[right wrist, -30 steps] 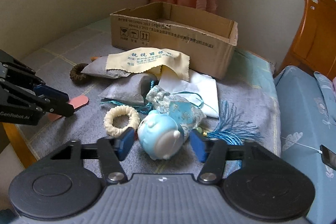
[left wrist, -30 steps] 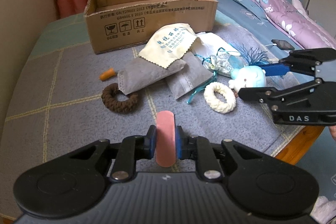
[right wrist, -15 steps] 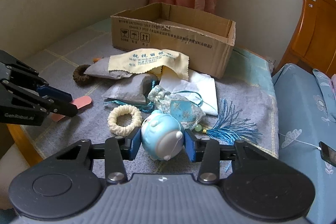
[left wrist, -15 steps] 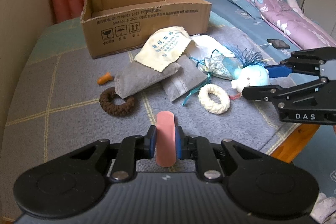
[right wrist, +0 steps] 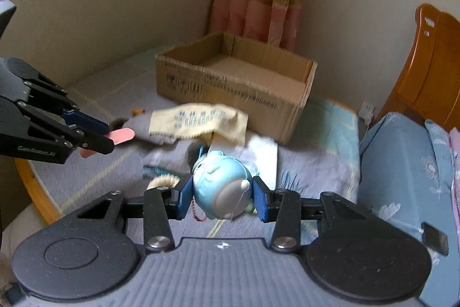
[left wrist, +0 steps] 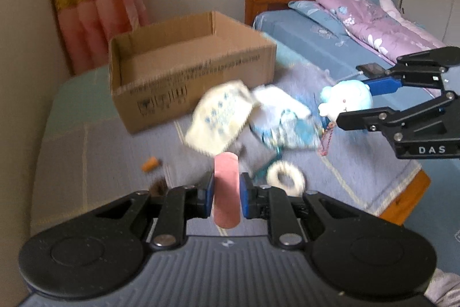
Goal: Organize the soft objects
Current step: 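Carry both items into the cardboard box and open both tools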
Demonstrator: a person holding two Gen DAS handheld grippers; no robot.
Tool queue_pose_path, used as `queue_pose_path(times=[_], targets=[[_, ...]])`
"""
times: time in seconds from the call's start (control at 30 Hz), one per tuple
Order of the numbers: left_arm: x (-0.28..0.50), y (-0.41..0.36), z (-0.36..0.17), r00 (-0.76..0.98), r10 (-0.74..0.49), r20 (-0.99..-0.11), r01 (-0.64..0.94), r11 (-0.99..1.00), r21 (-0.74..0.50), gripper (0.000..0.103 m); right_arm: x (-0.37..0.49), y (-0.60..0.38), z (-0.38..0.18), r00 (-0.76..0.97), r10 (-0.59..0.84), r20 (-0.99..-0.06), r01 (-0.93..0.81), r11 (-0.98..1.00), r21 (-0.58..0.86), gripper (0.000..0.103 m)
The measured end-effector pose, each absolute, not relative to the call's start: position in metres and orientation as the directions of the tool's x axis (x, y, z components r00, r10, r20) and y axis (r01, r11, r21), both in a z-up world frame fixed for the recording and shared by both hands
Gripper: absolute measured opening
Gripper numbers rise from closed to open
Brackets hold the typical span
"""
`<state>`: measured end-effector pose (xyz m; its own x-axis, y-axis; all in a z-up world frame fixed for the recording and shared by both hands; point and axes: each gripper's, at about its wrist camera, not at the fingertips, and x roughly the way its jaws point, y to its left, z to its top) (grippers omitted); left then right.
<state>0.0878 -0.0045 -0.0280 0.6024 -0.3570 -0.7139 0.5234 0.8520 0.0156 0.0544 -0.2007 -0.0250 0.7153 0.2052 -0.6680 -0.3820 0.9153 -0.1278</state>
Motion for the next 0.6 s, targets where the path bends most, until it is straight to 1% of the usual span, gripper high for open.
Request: queue_pose_path(times=[0.17,0.33,0.5,0.6], targets=[[0.118,-0.011,0.001,0.647,-0.365,-0.669,0.538,0.841,0.062,0.017,0.064,-0.203,-0.004,0.757,0.201,-0.622,-0.374,0.914,-0.160,0.048],[0.171,-0.021,0.029,0.704,-0.340,-0.623,0.522,0.843,0.130,0.017,0.081,-0.206,0.012,0.795,0.180,-0.580,-0.339,0.924,-0.178,0.049],[0.237,-0.030,0.035,0.717,-0.290,-0.634,0.486,0.860,0.156,0.017,0.099,-0.210,0.023,0.816,0.170,-0.553,-0.308,0.936,-0.167,0.049],[0.275,-0.033,0.031,0.712,-0.262,-0.652,0.453,0.880,0.141,0.017,0.109,-0.209,0.026,0.822,0.166,-0.545,-0.300,0.940,-0.166,0.049]])
